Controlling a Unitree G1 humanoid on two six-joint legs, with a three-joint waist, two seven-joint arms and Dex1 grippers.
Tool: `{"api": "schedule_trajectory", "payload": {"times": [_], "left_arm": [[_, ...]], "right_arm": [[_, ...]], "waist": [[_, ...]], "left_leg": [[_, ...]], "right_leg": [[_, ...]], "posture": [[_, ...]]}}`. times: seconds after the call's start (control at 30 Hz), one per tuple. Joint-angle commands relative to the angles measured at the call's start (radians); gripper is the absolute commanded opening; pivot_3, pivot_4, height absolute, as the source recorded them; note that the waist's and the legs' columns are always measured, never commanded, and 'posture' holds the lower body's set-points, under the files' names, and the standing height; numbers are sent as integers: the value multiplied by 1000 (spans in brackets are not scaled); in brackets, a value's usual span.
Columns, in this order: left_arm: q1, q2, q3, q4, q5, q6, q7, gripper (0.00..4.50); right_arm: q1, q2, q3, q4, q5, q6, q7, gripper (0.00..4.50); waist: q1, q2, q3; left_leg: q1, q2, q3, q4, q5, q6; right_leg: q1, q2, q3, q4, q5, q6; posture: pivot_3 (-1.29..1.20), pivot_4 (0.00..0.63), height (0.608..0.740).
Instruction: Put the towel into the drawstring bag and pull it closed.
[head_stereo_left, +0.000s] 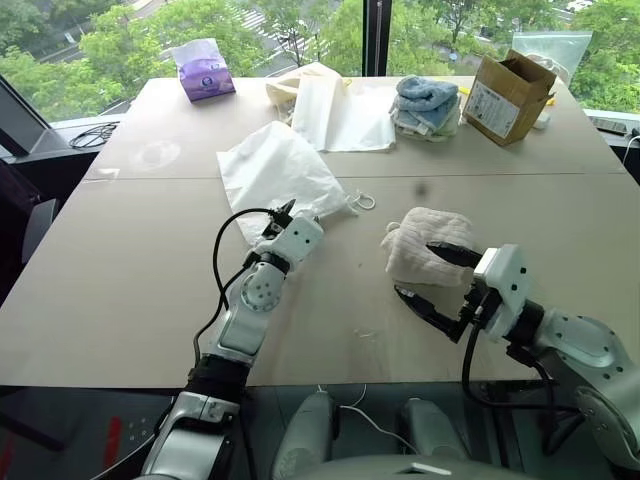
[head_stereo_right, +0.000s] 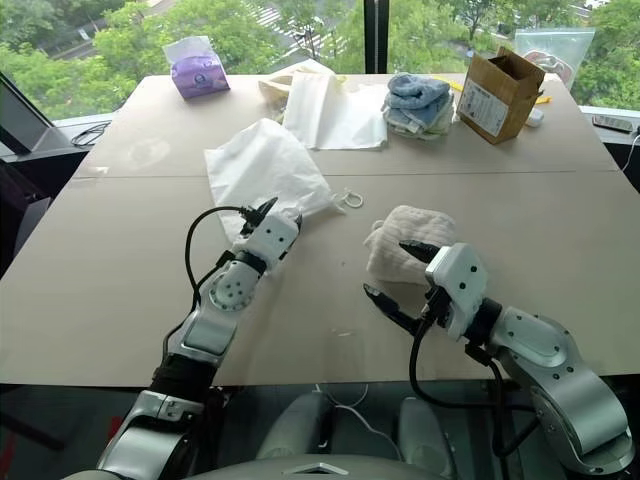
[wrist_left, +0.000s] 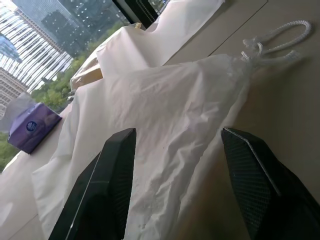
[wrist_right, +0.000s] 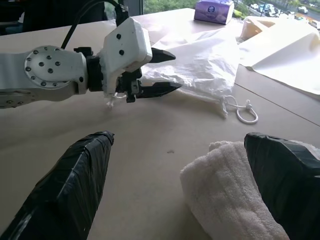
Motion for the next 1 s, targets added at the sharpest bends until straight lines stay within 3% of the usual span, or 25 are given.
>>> {"api": "schedule_trajectory", "payload": {"times": [0.03, 0.37, 1.0], "left_arm": [[-32, 2, -15, 39, 14, -8, 4, 2781], [-61, 19, -17, 81, 34, -17, 13, 2781], [11, 33, 50, -16, 53, 27, 120, 2781]], "right_arm": [[0, 2, -6, -36, -6, -24, -3, 4500], [-2, 1, -17, -38, -15, -23, -2, 4500], [-2, 3, -16, -32, -23, -28, -1, 4500]], "waist": [[-2, 0, 0], [-1, 0, 0], [-2, 0, 0]], "left_leg": [[0, 0, 0, 0, 0, 0], [0, 0, 0, 0, 0, 0], [0, 0, -1, 0, 0, 0]], "right_leg": [[0, 0, 0, 0, 0, 0], [0, 0, 0, 0, 0, 0], [0, 0, 0, 1, 0, 0]], "posture": [[0, 150, 740], [0, 150, 740], [0, 150, 740]]}}
